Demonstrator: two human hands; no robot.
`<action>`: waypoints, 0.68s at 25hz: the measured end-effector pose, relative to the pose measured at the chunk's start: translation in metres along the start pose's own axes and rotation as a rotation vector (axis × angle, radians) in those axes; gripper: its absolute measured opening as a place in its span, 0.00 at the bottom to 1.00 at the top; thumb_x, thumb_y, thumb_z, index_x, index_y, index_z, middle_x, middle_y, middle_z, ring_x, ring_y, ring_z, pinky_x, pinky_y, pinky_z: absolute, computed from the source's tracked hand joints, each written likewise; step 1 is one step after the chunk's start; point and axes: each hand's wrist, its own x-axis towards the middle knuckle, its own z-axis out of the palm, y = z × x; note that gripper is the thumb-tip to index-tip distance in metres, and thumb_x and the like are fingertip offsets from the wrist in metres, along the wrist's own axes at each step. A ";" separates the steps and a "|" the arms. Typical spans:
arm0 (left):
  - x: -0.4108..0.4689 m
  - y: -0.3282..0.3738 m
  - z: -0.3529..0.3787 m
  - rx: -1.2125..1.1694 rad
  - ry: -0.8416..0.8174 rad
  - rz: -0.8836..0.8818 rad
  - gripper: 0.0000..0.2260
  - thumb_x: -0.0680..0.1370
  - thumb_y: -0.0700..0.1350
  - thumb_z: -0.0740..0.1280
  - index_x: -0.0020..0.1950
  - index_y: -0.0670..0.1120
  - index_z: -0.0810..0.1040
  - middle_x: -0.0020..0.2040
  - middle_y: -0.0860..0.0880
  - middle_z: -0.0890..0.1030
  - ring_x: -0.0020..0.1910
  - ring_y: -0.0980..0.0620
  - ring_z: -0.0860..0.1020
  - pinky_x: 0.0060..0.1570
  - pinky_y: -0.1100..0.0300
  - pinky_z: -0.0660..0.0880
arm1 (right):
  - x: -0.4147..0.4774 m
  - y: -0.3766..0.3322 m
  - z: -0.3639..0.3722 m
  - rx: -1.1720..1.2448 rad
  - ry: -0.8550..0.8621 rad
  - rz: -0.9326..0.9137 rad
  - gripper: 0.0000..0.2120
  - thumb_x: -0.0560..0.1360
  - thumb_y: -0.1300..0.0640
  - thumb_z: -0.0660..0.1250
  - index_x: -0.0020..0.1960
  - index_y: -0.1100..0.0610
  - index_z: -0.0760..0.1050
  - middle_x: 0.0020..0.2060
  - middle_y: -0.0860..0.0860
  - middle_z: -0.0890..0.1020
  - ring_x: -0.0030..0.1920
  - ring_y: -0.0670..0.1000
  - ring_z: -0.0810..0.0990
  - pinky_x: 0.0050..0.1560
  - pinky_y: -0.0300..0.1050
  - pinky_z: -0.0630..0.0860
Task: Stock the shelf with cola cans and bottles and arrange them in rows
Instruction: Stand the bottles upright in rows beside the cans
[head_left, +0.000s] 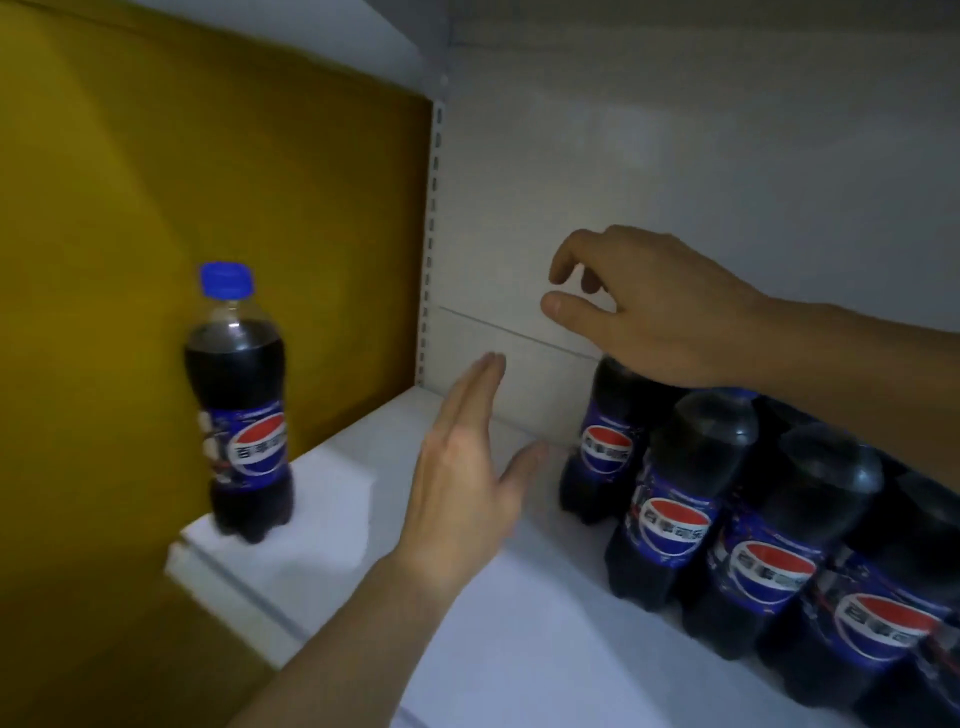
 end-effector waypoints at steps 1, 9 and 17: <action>-0.005 0.002 -0.021 0.063 0.163 0.086 0.31 0.76 0.46 0.75 0.77 0.48 0.67 0.76 0.50 0.69 0.75 0.55 0.67 0.71 0.70 0.64 | -0.003 -0.016 0.003 0.060 0.012 -0.020 0.22 0.79 0.37 0.56 0.66 0.48 0.71 0.54 0.49 0.75 0.49 0.48 0.74 0.51 0.48 0.74; -0.024 -0.057 -0.110 0.289 0.718 -0.157 0.41 0.69 0.47 0.79 0.77 0.50 0.62 0.76 0.46 0.66 0.75 0.45 0.67 0.69 0.43 0.65 | -0.029 -0.098 0.023 0.255 -0.032 -0.166 0.26 0.75 0.31 0.51 0.68 0.41 0.65 0.55 0.41 0.73 0.51 0.42 0.75 0.50 0.44 0.78; -0.027 -0.062 -0.085 -0.043 0.428 -0.196 0.30 0.73 0.46 0.78 0.73 0.53 0.71 0.60 0.55 0.77 0.58 0.65 0.75 0.46 0.76 0.73 | -0.034 -0.085 0.019 0.341 -0.046 -0.093 0.24 0.77 0.34 0.57 0.70 0.41 0.64 0.56 0.42 0.74 0.51 0.42 0.77 0.47 0.39 0.76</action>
